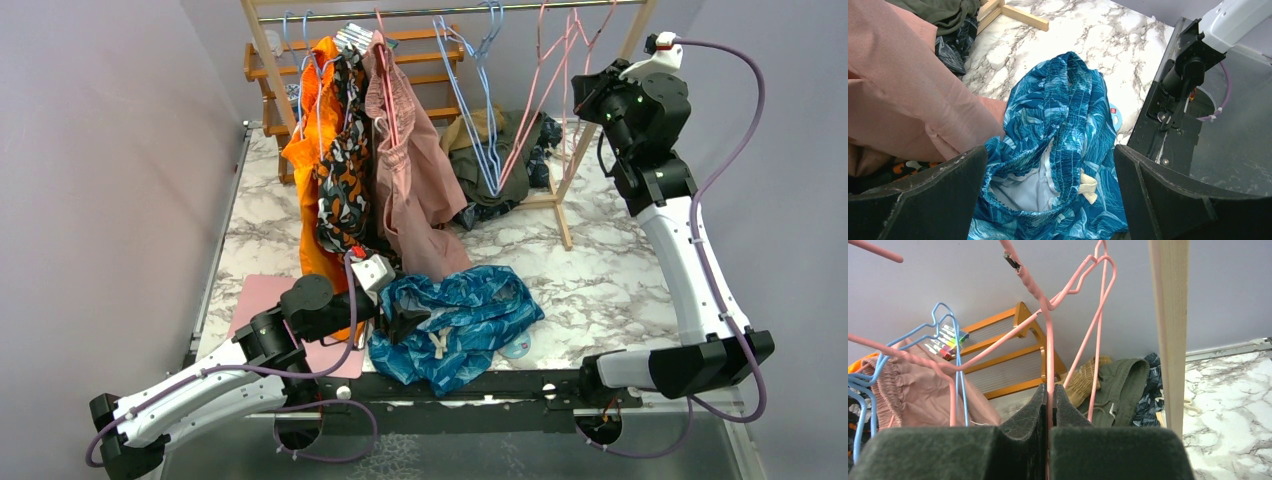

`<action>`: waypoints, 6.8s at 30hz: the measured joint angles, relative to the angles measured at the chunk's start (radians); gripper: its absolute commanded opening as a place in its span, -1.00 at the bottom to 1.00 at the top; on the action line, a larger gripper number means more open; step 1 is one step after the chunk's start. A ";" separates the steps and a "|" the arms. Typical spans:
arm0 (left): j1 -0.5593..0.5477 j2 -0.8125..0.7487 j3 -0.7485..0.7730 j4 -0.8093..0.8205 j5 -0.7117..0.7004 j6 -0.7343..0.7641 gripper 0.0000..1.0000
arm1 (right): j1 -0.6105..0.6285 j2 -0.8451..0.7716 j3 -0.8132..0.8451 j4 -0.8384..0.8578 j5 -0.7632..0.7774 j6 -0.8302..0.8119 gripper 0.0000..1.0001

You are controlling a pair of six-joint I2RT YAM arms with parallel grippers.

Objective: Place the shorts on the hanger
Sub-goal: Pick up the hanger from the clothesline, then move the hanger to the center of the board.

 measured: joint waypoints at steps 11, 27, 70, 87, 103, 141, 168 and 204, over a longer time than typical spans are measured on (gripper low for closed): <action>0.000 -0.002 0.000 0.000 0.000 0.000 0.98 | 0.000 0.030 0.009 0.003 0.044 0.000 -0.99; 0.000 -0.026 0.000 -0.001 -0.011 0.000 0.98 | 0.000 -0.112 -0.093 -0.027 0.006 0.020 -0.99; 0.000 -0.143 -0.004 0.001 -0.198 -0.001 0.98 | 0.047 -0.364 -0.330 0.131 -0.106 0.039 -0.99; 0.000 -0.137 -0.004 0.000 -0.216 -0.001 0.98 | 0.050 -0.410 -0.489 0.380 -0.129 0.080 -0.99; 0.000 -0.115 -0.004 0.000 -0.224 0.000 0.98 | 0.051 -0.409 -0.632 0.695 -0.127 -0.042 -0.99; 0.000 -0.209 -0.004 -0.008 -0.288 -0.025 0.98 | 0.051 -0.898 -0.566 -0.139 -0.132 -0.016 -0.99; 0.000 -0.154 0.217 -0.233 -0.491 -0.022 0.95 | 0.051 -0.887 -0.729 -0.620 -0.132 0.158 -0.99; 0.001 -0.198 0.041 -0.124 -0.491 -0.022 0.96 | 0.053 -0.537 -1.045 0.017 -0.071 0.289 -0.99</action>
